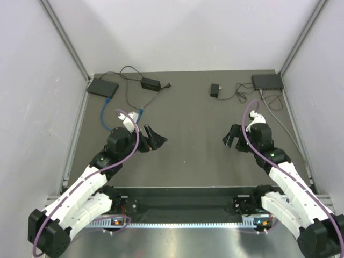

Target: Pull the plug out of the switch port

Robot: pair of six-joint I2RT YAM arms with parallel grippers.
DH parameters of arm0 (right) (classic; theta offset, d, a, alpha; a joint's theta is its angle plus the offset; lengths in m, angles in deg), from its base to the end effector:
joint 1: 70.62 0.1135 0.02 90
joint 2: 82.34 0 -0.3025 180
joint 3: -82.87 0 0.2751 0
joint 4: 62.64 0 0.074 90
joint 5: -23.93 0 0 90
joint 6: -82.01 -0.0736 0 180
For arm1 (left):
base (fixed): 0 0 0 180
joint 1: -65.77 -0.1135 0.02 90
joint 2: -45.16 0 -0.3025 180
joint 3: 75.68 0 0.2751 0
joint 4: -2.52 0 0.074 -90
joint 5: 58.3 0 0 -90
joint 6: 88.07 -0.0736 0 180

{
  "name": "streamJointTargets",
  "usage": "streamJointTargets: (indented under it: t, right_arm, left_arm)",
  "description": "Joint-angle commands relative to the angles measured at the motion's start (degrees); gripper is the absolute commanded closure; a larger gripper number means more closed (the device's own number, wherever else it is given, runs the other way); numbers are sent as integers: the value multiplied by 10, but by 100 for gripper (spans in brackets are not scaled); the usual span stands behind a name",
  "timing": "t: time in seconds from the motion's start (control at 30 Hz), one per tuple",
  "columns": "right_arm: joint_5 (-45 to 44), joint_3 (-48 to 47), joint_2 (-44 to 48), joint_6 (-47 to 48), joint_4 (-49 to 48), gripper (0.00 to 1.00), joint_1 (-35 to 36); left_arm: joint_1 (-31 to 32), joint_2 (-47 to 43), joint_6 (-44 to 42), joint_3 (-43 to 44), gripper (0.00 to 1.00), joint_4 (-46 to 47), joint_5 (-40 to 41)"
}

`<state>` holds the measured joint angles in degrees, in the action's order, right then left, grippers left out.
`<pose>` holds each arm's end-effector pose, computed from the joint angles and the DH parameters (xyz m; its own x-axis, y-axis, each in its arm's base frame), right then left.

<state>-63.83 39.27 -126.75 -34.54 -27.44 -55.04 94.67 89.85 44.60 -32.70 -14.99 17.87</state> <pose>0.1903 0.0560 0.2346 -0.6402 0.2852 -0.7133 -0.0142 0.9240 0.3821 0.1817 -0.1204 0.2701 -0.6639 -0.3853 -0.6410 0.2950 0.6527 -0.6979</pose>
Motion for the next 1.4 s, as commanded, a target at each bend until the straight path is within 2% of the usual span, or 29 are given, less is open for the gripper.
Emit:
streamJointTargets:
  t: [0.0, 0.17, 0.43, 0.9, 1.13, 1.37]
  right_arm:
    - [-38, -47, -25, 19, -5, 0, -4]
    - [-87, -94, -71, 33, -22, 0, -5]
    - [-122, -193, -204, 67, -46, 0, -29]
    - [-84, -380, -447, 88, -64, 1, -193]
    - [-106, -473, -520, 131, -21, 1, -223]
    - [-78, -574, -606, 146, 1, 9, -249]
  left_arm:
    - [1, 15, -18, 35, 11, 9, 2]
    - [2, 59, -28, 60, 11, 8, -4]
    - [2, 129, -44, 100, 11, 20, -21]
    - [0, 249, -40, 157, 13, 52, -67]
    - [-1, 286, -51, 200, 13, 52, -85]
    - [-3, 299, -64, 205, 13, 52, -85]
